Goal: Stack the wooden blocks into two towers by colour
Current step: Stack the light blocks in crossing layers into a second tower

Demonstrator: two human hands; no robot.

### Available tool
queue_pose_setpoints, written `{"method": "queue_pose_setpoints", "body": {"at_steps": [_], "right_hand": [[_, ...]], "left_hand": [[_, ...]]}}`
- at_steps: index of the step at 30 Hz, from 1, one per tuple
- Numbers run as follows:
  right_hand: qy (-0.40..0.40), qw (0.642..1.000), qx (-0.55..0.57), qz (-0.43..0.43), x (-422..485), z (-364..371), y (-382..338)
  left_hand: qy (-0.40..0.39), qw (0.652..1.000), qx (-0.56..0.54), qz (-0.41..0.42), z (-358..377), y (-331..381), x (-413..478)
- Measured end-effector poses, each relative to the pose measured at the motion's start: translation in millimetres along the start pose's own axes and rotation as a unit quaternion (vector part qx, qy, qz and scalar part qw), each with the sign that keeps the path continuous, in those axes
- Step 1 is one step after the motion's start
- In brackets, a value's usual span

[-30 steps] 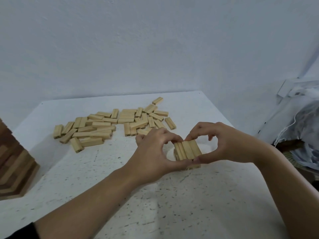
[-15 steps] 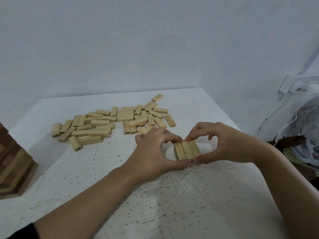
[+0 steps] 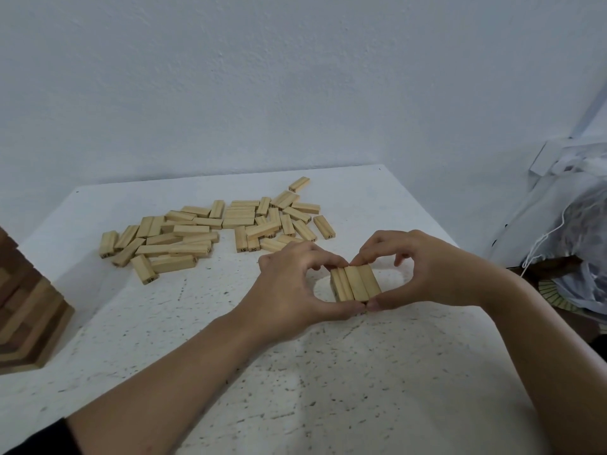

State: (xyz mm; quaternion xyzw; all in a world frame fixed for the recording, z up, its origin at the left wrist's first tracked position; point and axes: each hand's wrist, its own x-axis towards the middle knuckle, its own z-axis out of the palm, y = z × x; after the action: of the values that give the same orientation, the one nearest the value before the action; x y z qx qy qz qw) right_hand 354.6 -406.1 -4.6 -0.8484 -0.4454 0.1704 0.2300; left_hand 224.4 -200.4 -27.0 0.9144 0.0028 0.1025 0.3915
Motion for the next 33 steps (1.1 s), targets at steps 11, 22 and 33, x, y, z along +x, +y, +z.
{"method": "queue_pose_setpoints", "body": {"at_steps": [11, 22, 33], "right_hand": [[0.014, 0.999, 0.037, -0.011, -7.0, -2.9, 0.2], [0.013, 1.000, 0.020, -0.009, -3.2, 1.1, 2.2], [-0.001, 1.000, 0.025, -0.017, -4.6, -0.7, 1.9]], "left_hand": [[-0.030, 0.999, 0.028, -0.017, -6.6, -1.4, -10.0], [-0.013, 1.000, -0.009, -0.007, 0.9, -4.9, -5.5], [-0.002, 1.000, 0.009, -0.003, 4.3, -5.7, -3.4]]}}
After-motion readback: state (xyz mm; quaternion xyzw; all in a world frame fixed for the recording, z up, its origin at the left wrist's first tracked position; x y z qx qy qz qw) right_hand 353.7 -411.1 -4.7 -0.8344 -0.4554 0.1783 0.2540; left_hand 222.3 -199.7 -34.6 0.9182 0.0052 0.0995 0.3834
